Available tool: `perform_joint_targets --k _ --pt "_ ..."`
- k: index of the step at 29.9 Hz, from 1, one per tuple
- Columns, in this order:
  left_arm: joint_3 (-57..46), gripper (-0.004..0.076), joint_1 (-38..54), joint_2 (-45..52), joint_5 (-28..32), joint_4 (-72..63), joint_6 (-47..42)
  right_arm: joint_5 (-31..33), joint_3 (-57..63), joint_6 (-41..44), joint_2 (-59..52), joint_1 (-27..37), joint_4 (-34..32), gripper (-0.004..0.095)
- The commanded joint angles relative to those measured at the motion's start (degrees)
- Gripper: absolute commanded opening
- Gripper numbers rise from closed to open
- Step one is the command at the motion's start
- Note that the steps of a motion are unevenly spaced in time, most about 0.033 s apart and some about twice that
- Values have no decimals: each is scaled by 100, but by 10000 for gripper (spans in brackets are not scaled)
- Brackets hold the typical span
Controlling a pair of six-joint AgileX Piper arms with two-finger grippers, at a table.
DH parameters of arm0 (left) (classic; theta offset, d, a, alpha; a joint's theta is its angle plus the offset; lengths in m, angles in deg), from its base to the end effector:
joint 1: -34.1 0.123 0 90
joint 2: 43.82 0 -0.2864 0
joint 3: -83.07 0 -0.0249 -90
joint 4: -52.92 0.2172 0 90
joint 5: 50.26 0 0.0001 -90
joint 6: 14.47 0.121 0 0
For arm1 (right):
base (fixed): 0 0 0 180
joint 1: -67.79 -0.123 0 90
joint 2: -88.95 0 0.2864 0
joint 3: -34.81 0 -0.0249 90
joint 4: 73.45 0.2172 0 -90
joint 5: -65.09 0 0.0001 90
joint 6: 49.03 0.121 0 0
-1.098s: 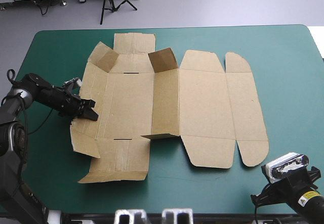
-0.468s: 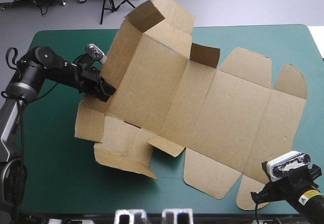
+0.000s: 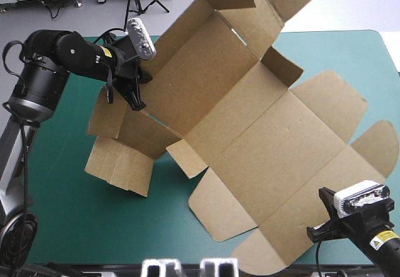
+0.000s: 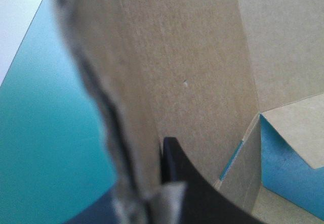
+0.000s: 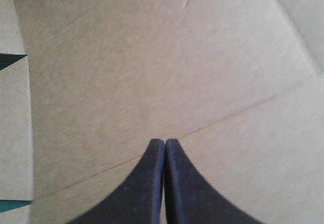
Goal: Fold the box
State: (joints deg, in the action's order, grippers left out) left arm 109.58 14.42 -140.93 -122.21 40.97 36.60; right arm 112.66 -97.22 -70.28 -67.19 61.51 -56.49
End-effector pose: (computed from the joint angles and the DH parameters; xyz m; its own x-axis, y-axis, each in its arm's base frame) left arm 0.2789 -0.1251 0.4091 -0.1779 0.8291 -0.5300 0.8477 0.4027 0.3454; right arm 0.0377 0.0304 0.2744 -0.4126 -0.2096 -0.8864 -0.3697 0.9279 -0.0473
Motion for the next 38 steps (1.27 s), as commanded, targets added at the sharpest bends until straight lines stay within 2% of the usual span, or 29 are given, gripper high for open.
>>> perform_joint_targets --k 1,7,13,20,23,25,30,33,35,38 --pt "199 -6 -586 249 274 853 108 -381 -495 -10 267 -10 156 -13" --pt "188 -8 -1510 249 819 2495 -149 -381 -1389 -238 931 -10 146 -13" --pt "177 -8 -2251 249 754 3604 -247 -402 -2400 -452 1839 -10 123 -13" --pt "-214 -8 -2511 256 962 4166 -558 -369 -3618 -519 2836 -10 118 -13" --pt "-721 -8 -2511 323 1423 4544 -835 -335 -4058 -612 3176 -10 118 -13" --pt "-1215 -8 -2511 440 1989 5180 -1307 -306 -4335 -625 3401 -10 118 -13" --pt "-2408 -8 -2511 855 3144 7261 -3594 -218 -4807 -625 3919 -10 173 -13" --pt "-3064 -8 -2511 1148 3922 8153 -4274 -215 -4989 -625 4191 -10 320 -18" --pt "-3537 -8 -2511 1296 4565 9099 -5107 -226 -5125 -599 4376 -10 325 -18" --pt "-3889 -8 -2511 1334 4638 10170 -6456 -226 -5366 -323 4636 -10 308 -18"
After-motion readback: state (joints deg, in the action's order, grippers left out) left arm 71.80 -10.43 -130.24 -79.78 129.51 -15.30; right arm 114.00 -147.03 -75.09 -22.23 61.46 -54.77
